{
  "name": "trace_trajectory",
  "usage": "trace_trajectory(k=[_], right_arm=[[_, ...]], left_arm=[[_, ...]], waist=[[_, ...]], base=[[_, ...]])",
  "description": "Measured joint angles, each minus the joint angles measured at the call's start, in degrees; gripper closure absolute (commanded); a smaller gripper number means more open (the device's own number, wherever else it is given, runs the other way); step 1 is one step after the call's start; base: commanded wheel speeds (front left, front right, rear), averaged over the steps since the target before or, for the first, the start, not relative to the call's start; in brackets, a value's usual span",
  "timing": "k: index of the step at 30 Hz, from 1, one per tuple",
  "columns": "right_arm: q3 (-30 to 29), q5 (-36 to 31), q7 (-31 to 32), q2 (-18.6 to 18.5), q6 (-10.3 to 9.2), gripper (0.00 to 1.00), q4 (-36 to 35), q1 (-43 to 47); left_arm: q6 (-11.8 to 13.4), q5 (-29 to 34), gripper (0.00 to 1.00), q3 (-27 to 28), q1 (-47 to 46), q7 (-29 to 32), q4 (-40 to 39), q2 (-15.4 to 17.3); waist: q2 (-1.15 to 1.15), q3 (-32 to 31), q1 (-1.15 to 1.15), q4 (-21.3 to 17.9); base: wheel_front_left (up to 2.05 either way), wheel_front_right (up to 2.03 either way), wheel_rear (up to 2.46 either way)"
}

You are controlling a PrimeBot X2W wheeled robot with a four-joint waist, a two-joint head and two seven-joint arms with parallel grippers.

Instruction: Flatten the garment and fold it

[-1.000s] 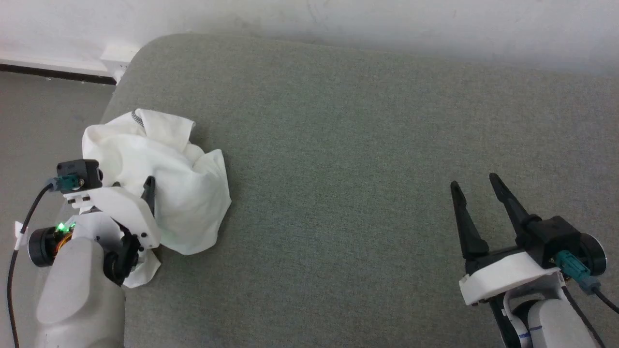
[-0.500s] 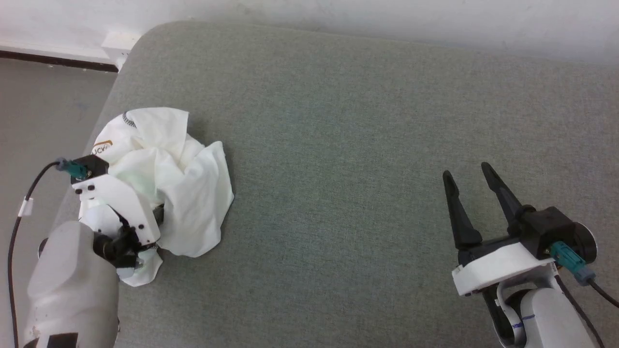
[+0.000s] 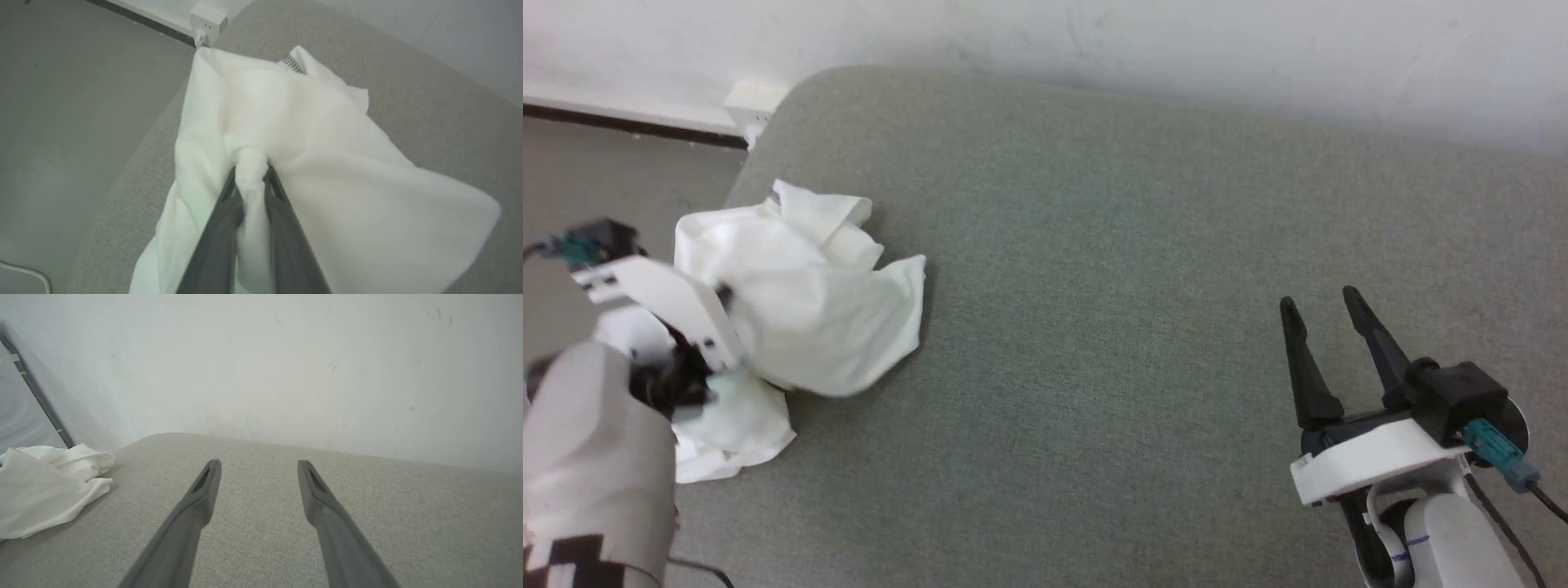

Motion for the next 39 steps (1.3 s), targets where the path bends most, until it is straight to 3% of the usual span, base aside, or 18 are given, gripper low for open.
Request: trace_trajectory(k=[10, 17, 21, 32, 39], right_arm=[[-2.8, 1.7, -1.8, 0.0, 0.00, 0.00, 0.7, 1.4], [-5.3, 1.6, -1.9, 0.0, 0.00, 0.00, 0.3, 3.3], [-6.7, 1.0, -1.8, 0.0, 0.00, 0.00, -0.7, 4.6], [-9.3, -0.2, 0.7, 0.0, 0.00, 0.00, -4.2, 6.2], [-10.0, 0.5, 0.7, -0.1, 0.00, 0.00, -4.4, 6.9]], left_arm=[[1.4, 4.0, 1.00, -2.3, -5.4, -22.1, -5.0, 1.3], [2.0, 6.9, 1.00, -5.3, -6.2, -29.9, -8.0, -0.5], [2.0, 7.3, 1.00, -7.1, -6.8, -31.7, -10.2, -2.6], [0.8, 5.4, 1.00, -13.7, -6.7, -29.9, -19.4, -13.2], [1.6, 0.5, 1.00, -17.2, 0.7, -28.9, -28.3, -16.0]], waist=[[0.00, -5.2, 0.00, -0.1], [0.00, -7.8, -0.01, -3.7], [0.00, -9.1, -0.01, -6.7], [0.01, -10.7, 0.00, -16.8], [0.01, -9.5, 0.00, -21.8]], base=[[0.00, 0.00, 0.00], [0.00, 0.00, 0.00], [0.00, 0.00, 0.00], [0.00, 0.00, 0.00], [0.00, 0.00, 0.00]])
